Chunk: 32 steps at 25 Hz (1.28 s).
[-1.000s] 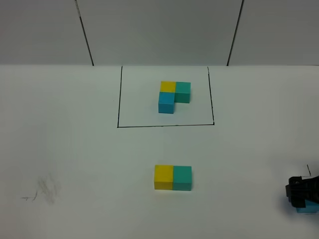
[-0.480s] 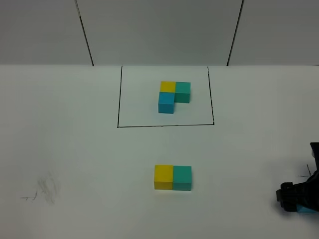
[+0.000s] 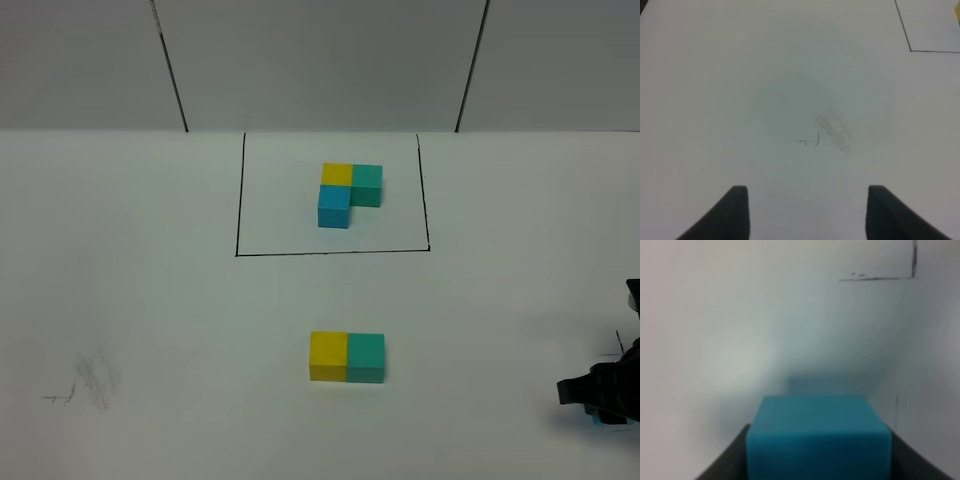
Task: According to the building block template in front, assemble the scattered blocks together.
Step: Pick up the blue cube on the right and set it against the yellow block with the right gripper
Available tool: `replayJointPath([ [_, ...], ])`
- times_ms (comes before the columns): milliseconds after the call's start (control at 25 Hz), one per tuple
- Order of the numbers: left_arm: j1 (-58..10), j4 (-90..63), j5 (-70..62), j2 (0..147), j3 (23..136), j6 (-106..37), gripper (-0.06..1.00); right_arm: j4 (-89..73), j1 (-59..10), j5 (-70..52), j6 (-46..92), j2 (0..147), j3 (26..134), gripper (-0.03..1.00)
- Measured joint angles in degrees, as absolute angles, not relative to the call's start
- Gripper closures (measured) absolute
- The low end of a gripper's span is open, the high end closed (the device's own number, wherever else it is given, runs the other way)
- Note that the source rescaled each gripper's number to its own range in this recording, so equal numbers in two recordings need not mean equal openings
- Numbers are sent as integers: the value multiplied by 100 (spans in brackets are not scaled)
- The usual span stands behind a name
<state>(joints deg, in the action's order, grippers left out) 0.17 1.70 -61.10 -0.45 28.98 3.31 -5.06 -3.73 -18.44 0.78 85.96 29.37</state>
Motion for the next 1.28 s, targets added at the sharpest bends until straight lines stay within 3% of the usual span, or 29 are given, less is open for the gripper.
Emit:
replayJointPath([
  [200, 17, 170, -6110, -45, 2898, 331, 79, -1662, -740, -2576, 986, 7747, 2933, 75],
  [360, 17, 170, -6110, -45, 2898, 331, 79, -1977, -1653, -2642, 616, 7380, 2933, 75],
  [600, 17, 170, -6110, -45, 2898, 331, 79, -1114, -3128, -2421, -1405, 7534, 2933, 75],
  [960, 17, 170, -6110, -45, 2898, 331, 79, 1447, -4623, -2415, -5190, 8009, 2933, 75],
  [1280, 17, 170, -6110, -45, 2898, 331, 79, 1822, -5470, -2657, -6550, 8937, 3797, 75],
])
